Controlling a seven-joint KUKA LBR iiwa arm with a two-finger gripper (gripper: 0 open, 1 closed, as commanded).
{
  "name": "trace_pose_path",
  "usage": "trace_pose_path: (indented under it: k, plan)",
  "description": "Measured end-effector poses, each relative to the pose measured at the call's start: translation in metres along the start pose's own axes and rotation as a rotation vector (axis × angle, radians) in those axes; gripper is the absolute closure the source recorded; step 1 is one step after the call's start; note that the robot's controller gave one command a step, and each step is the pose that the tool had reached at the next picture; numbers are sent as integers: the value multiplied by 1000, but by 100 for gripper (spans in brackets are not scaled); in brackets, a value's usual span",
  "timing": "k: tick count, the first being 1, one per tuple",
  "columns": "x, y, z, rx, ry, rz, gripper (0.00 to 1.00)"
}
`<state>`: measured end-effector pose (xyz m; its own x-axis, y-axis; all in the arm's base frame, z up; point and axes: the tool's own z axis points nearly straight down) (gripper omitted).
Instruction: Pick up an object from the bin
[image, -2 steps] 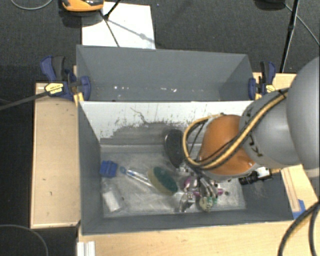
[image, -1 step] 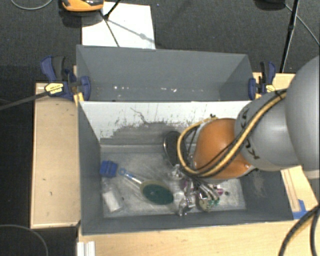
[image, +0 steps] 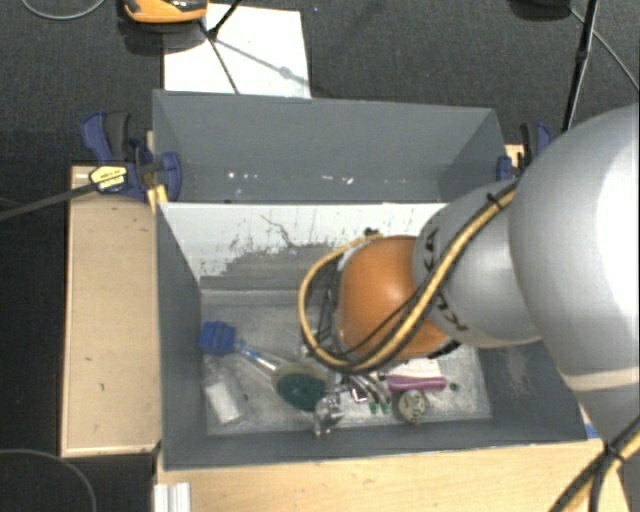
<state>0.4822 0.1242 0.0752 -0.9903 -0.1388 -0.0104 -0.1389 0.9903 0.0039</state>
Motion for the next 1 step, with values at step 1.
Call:
trace_pose_path:
  k: [1]
  plan:
    - [0, -3, -1, 1, -1, 7, 100]
